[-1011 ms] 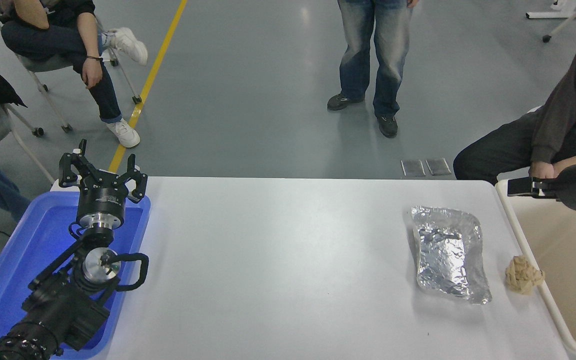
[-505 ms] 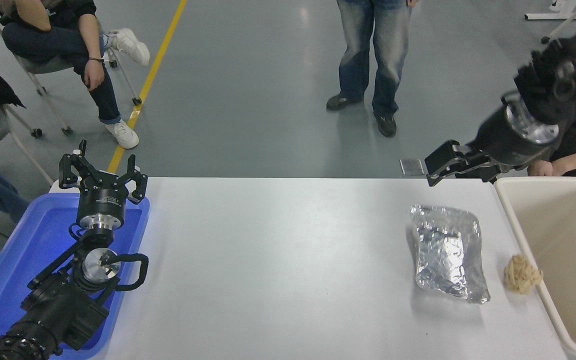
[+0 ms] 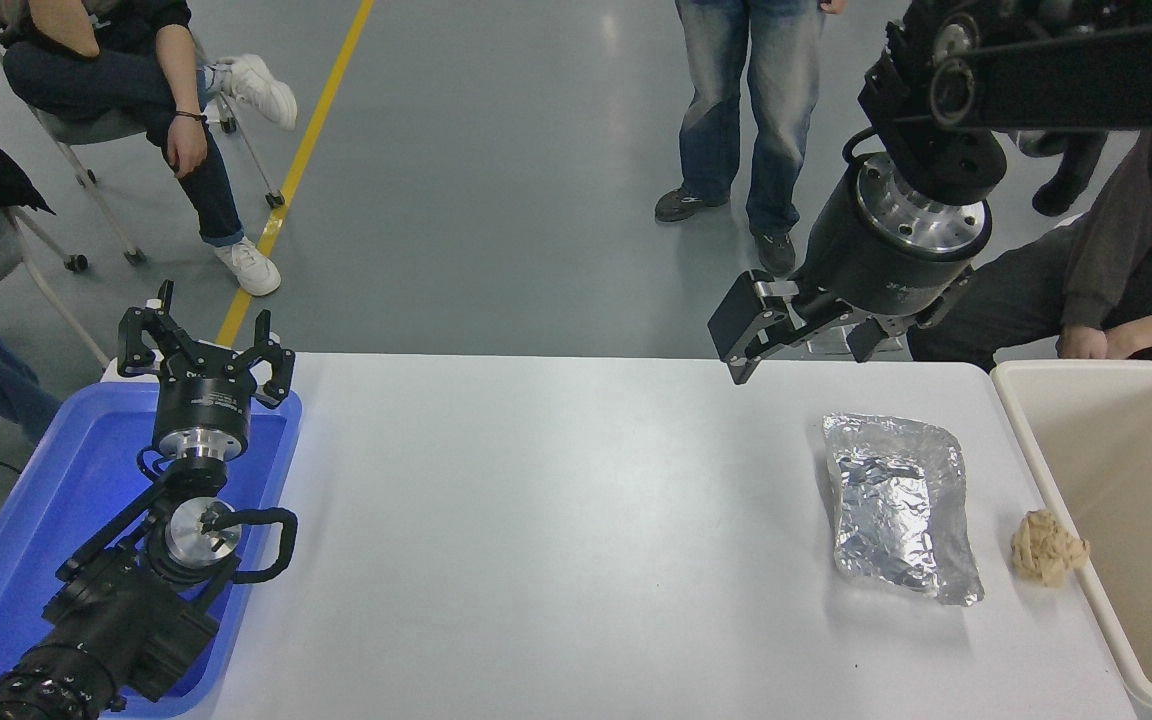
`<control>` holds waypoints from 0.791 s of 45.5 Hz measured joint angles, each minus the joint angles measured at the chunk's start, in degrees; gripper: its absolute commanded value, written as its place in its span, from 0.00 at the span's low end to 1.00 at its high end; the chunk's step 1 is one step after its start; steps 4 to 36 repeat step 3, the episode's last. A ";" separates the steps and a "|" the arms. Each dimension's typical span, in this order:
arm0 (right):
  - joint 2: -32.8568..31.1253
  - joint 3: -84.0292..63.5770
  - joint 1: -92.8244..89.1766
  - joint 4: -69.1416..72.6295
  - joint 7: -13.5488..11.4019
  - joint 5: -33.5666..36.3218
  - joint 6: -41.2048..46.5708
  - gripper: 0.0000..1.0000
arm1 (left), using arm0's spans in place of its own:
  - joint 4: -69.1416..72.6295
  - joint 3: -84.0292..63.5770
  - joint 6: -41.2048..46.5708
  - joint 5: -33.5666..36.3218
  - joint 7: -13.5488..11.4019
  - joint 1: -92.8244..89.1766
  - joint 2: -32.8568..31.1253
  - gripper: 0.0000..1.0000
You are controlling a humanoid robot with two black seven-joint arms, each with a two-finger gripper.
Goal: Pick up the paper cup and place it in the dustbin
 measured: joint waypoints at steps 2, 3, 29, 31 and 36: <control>0.11 -0.19 0.16 0.06 0.01 0.15 0.03 1.00 | 0.00 0.00 0.00 0.00 0.00 0.00 0.00 0.99; 0.14 -0.32 0.27 0.08 0.01 0.23 0.05 1.00 | 0.00 0.00 0.00 0.00 0.00 0.00 0.00 0.99; 0.14 -0.32 0.27 0.08 0.01 0.23 0.05 1.00 | 0.00 0.00 0.00 0.00 0.00 0.00 0.00 0.99; 0.14 -0.32 0.27 0.08 0.01 0.23 0.05 1.00 | 0.00 0.00 0.00 0.00 0.00 0.00 0.00 0.99; 0.14 -0.32 0.27 0.08 0.01 0.23 0.05 1.00 | 0.00 0.00 0.00 0.00 0.00 0.00 0.00 0.99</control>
